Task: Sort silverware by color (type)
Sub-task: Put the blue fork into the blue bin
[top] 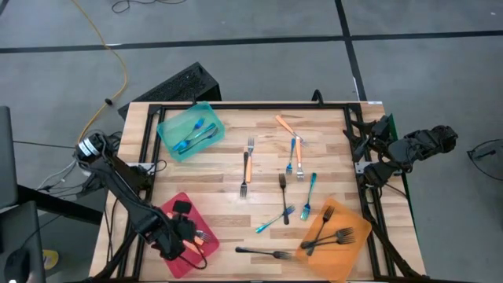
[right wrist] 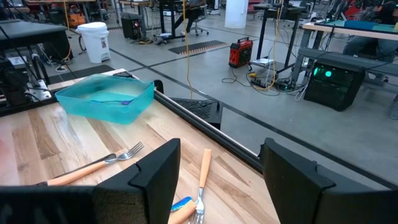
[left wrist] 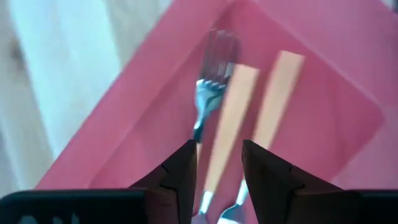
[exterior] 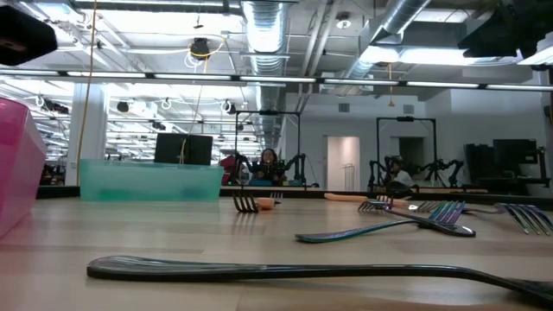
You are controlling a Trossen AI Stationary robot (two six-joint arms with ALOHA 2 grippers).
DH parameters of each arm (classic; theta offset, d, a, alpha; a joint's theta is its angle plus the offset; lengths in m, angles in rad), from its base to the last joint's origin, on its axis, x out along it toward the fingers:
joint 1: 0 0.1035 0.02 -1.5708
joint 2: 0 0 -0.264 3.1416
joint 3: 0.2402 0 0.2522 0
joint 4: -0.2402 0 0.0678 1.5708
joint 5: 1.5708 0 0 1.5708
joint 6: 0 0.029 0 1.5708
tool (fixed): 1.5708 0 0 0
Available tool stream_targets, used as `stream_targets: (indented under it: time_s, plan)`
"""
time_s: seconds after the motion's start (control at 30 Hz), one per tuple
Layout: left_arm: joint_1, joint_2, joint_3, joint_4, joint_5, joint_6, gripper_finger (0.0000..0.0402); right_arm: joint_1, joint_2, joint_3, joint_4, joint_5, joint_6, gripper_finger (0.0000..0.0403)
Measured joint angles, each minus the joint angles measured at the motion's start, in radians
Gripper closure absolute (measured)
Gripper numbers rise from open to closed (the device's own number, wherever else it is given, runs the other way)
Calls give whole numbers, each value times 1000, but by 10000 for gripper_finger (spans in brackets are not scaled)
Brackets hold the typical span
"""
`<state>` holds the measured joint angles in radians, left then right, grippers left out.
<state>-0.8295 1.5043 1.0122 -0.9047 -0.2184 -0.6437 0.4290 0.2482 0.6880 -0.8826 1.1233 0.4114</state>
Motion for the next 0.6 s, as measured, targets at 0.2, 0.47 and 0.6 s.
stream_targets:
  time_s: [0.2, 0.47, 0.6]
  plan:
    - [61, -72, 0, -74, -76, -105, 290, 0, 0, 0, 0, 0, 0, 161]
    - [283, -245, 0, -108, -367, -215, 290, 0, 0, 0, 0, 1, 0, 161]
    - [452, -286, 0, -72, -496, -159, 290, 0, 0, 0, 0, 1, 0, 161]
